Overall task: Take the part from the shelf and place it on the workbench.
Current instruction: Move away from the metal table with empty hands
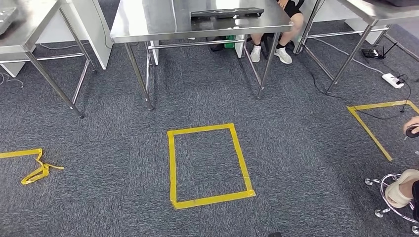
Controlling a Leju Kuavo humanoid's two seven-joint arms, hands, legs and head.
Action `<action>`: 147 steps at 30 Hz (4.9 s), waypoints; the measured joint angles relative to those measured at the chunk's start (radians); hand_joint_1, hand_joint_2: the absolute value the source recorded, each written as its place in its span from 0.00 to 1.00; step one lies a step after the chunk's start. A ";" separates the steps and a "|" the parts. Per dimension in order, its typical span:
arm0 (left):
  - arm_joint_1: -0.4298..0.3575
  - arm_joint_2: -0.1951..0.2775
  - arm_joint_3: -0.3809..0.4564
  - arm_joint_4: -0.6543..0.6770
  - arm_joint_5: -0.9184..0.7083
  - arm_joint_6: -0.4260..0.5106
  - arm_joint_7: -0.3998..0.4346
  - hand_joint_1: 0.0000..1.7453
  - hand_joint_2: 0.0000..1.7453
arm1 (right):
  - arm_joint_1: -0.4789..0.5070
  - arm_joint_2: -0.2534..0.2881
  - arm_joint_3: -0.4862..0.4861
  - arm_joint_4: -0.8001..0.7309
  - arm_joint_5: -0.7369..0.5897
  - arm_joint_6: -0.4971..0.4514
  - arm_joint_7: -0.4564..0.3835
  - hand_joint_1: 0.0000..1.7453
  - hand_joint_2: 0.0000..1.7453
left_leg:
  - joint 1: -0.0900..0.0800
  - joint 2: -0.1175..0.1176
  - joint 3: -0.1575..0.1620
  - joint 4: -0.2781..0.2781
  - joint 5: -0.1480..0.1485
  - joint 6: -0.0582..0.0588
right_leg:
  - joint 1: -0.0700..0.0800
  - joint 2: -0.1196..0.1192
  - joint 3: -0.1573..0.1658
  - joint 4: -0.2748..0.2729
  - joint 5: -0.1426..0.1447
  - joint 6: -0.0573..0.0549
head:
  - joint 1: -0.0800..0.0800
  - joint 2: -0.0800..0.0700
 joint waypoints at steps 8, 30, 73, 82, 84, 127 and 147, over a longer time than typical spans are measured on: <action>0.087 0.029 -0.017 0.003 -0.017 -0.019 -0.014 0.00 0.00 | 0.028 -0.007 -0.022 0.007 -0.011 -0.010 -0.012 0.00 0.00 | 0.012 -0.012 0.024 0.264 -0.131 -0.025 | -0.001 -0.017 -0.123 0.014 0.093 -0.020 | -0.010 0.000; 0.096 0.046 -0.032 0.013 -0.019 -0.019 -0.014 0.00 0.00 | 0.040 -0.007 -0.109 0.015 -0.133 -0.006 -0.040 0.00 0.00 | 0.002 0.062 0.145 -0.009 -0.127 0.002 | -0.005 -0.026 -0.074 0.025 0.046 0.011 | -0.003 0.000; 0.084 0.055 -0.048 0.012 -0.032 -0.029 -0.026 0.00 0.00 | 0.032 0.011 -0.177 0.023 -0.170 -0.087 -0.012 0.00 0.00 | 0.015 -0.091 0.123 0.025 -0.144 -0.003 | -0.001 0.108 -0.122 0.056 0.067 0.004 | 0.001 0.000; 0.085 0.054 -0.051 0.008 -0.032 -0.030 -0.028 0.00 0.00 | 0.039 0.012 -0.178 0.024 -0.170 -0.092 -0.012 0.00 0.00 | 0.005 0.029 0.123 0.010 -0.134 0.034 | -0.004 0.010 -0.277 0.342 -0.042 0.020 | 0.011 0.000; 0.085 0.054 -0.051 0.008 -0.032 -0.030 -0.028 0.00 0.00 | 0.043 0.012 -0.178 0.024 -0.170 -0.092 -0.012 0.00 0.00 | 0.005 0.054 0.125 0.010 -0.135 0.032 | -0.005 -0.002 -0.231 0.265 -0.009 0.034 | 0.011 0.000; 0.080 0.038 -0.051 -0.006 -0.032 -0.061 -0.010 0.00 0.00 | 0.057 0.043 -0.194 0.031 -0.183 -0.090 0.012 0.00 0.00 | 0.010 -0.008 0.037 0.272 -0.304 -0.018 | -0.009 0.019 -0.136 0.061 0.069 -0.021 | -0.005 0.000; 0.084 0.039 -0.048 -0.006 -0.011 -0.047 -0.009 0.00 0.00 | 0.038 0.047 -0.192 0.037 -0.154 -0.090 0.023 0.00 0.00 | 0.010 0.070 0.139 0.015 -0.159 0.009 | -0.017 -0.043 -0.181 0.146 0.038 0.045 | 0.006 0.000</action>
